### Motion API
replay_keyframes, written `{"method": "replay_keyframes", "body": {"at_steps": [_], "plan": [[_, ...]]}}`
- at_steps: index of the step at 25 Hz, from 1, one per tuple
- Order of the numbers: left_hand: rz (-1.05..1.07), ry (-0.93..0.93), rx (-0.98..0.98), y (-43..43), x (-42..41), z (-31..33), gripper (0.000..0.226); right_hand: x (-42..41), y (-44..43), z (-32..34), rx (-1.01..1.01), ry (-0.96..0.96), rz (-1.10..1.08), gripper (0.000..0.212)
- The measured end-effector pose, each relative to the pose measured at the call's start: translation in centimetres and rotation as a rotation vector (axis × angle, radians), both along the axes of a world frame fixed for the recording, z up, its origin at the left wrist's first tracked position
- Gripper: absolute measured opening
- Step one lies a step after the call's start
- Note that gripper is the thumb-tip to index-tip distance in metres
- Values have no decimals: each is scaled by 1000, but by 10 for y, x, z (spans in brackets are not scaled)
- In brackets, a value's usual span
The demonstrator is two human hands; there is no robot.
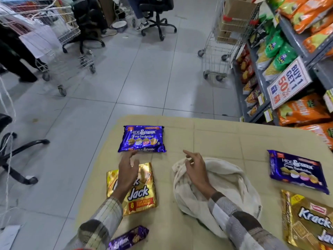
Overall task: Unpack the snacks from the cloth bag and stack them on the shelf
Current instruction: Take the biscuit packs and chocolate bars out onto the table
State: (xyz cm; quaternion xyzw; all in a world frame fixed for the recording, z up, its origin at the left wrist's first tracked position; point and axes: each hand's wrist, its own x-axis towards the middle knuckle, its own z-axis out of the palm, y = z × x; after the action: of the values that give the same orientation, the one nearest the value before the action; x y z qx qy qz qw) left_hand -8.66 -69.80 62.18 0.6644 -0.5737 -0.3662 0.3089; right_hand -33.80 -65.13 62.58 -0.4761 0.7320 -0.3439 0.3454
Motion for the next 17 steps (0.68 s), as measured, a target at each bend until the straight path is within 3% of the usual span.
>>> {"method": "replay_keyframes", "body": {"at_steps": [4,7,10,14,17], "plan": [[169,41,67,66,30,10,22,36,52,11,-26,-81,149,29],[355,-109,86,131,81,7,21,74,101,7,71,-93,328,19],[475,-193,153,203,118,-8,19,102,141,0,216,-73,573,32],[360,-61,328,251,122,-16,23,125,164,-13,328,104,845,76],[151,-57,344,260,119,-11,52,136,165,-14,295,152,869,71]]}}
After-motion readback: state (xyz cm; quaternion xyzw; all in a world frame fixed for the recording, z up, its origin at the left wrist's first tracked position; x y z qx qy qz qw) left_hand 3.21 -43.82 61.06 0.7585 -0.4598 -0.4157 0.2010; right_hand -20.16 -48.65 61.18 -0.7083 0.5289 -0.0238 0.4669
